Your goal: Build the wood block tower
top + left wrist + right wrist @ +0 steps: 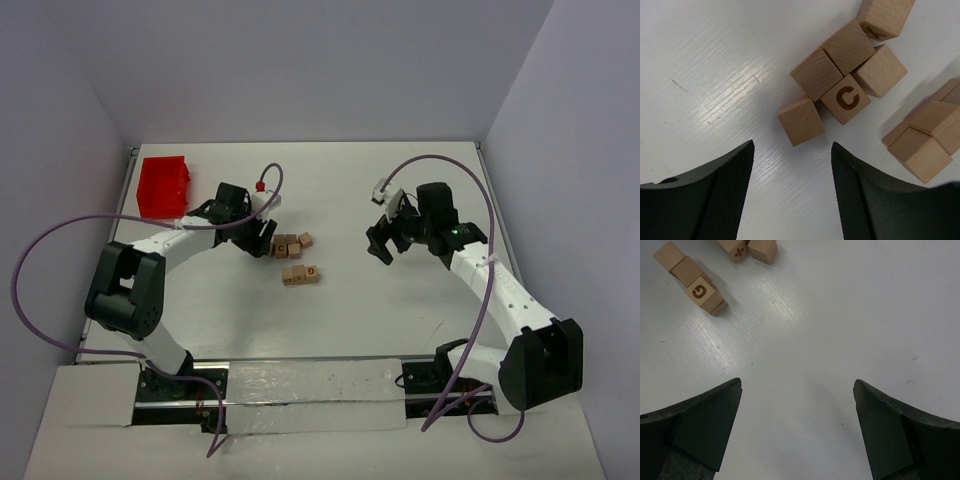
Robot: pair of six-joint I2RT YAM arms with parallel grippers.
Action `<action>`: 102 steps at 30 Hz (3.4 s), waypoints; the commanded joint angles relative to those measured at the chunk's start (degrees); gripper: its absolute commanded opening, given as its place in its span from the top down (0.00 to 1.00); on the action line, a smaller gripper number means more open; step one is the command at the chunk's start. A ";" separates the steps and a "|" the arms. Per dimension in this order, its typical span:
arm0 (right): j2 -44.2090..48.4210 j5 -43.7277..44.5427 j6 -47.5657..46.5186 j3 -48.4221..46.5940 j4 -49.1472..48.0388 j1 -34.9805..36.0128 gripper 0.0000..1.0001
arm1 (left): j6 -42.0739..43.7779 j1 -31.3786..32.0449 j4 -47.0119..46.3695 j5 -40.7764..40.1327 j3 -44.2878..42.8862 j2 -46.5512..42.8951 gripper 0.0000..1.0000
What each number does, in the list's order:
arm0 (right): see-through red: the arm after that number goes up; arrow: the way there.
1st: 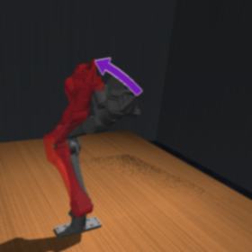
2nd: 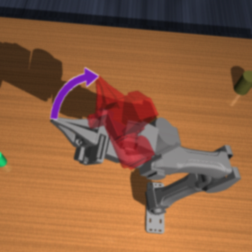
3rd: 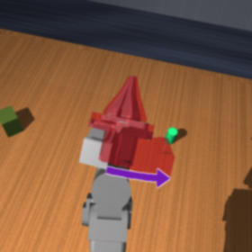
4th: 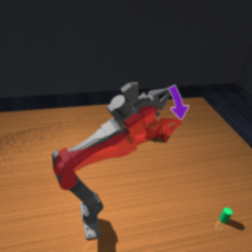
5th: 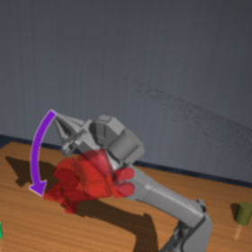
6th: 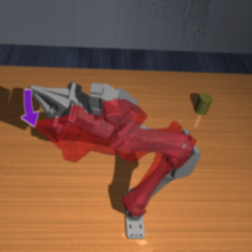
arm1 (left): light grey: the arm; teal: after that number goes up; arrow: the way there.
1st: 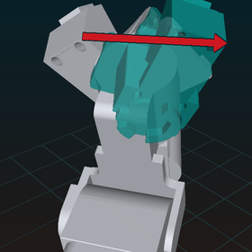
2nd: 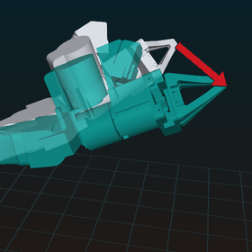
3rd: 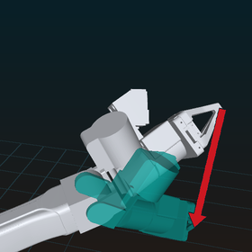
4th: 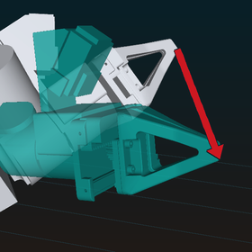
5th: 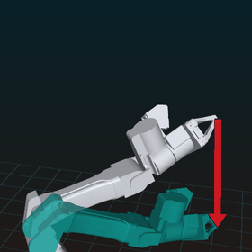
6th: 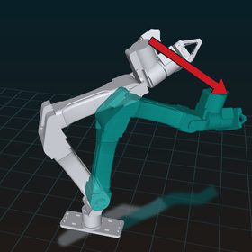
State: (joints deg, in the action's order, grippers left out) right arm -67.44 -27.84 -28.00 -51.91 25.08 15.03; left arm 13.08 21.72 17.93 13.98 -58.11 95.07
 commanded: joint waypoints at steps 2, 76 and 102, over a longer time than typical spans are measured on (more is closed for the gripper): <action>1.61 -1.89 2.52 1.14 -4.01 -1.08 0.00 | -0.26 0.82 -1.26 2.09 -0.57 0.13 0.30; 5.55 -5.99 6.29 6.56 -7.43 -3.60 0.00 | 30.29 10.71 25.07 21.53 -7.50 -9.31 0.90; 5.78 -4.26 6.47 7.44 -8.81 -3.60 0.00 | 33.94 10.89 26.87 18.86 -12.08 -1.27 0.82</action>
State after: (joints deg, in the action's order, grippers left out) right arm -62.13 -32.42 -21.91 -44.60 18.79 11.70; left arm 45.64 32.27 44.96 32.55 -67.09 93.03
